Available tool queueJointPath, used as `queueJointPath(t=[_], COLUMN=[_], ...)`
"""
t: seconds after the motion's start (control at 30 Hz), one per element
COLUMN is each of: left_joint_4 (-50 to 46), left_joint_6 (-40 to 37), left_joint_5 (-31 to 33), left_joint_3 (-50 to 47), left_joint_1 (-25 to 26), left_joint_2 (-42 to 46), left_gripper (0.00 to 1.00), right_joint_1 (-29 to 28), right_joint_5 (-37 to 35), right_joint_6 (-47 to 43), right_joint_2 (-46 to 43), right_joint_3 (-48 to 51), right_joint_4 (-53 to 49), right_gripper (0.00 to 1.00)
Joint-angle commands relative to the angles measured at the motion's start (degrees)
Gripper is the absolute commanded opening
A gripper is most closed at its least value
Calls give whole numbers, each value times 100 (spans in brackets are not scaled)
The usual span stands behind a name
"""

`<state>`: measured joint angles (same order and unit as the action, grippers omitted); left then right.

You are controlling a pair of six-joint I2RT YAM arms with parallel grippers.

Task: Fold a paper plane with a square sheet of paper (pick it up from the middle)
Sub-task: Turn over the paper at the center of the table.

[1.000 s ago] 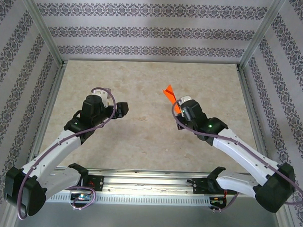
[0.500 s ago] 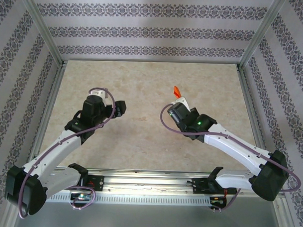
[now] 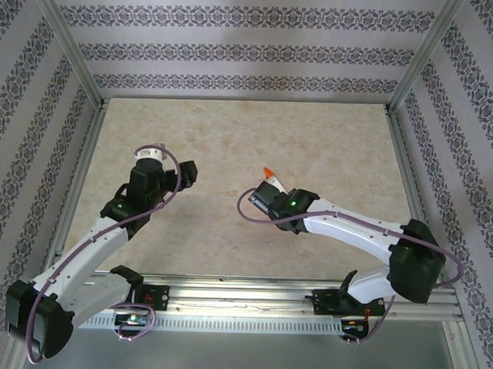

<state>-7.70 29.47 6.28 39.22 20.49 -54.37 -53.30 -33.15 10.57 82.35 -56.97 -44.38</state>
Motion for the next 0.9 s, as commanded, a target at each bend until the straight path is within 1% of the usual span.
queueJointPath(t=[0.0,0.1,0.17,0.3,0.4,0.43,0.47,0.53,0.57,0.6,0.63,0.7,0.73,0.77,0.83,0.87], left_joint_4=[-229,-315,-387,-391,-340,-322,-307,-261,-237,-200,-164,-139,-112,-56,57,100], left_joint_6=[180,182,197,221,252,261,261,243,234,226,217,200,200,231,373,434], left_joint_5=[303,334,368,374,329,274,216,19,-87,-222,-371,-723,-942,-1123,-1454,-1599], left_joint_3=[-66,-65,-61,-104,-125,-108,-93,-49,-34,-17,3,82,124,142,167,186], left_joint_1=[-69,-80,-88,-91,-110,-112,-108,-110,-110,-110,-107,-114,-114,-112,-115,-115], left_joint_2=[167,241,260,321,289,256,230,135,89,27,-33,-192,-285,-373,-596,-693], left_gripper=[100,99,99,100,99,99,99,99,100,100,100,95,93,90,86,84], right_joint_1=[-207,-256,-283,-313,-308,-305,-296,-187,-80,119,392,961,1246,1452,1861,2004], right_joint_5=[535,995,1137,1709,2493,2645,2730,2758,2824,3034,3440,4395,4844,5133,5585,5777], right_joint_6=[94,111,138,181,193,246,284,408,506,686,929,1516,1851,2162,2784,2953], right_joint_2=[276,607,795,963,862,789,715,469,334,170,19,-228,-343,-396,-392,-343], right_joint_3=[-186,-327,-394,-492,-476,-479,-466,-397,-294,-130,69,483,748,1017,1478,1614], right_joint_4=[-111,-132,-132,-30,301,397,472,663,815,1057,1323,1997,2442,2866,3619,3883], right_gripper=[1,3,4,9,18,22,25,27,28,30,31,32,31,30,26,25])
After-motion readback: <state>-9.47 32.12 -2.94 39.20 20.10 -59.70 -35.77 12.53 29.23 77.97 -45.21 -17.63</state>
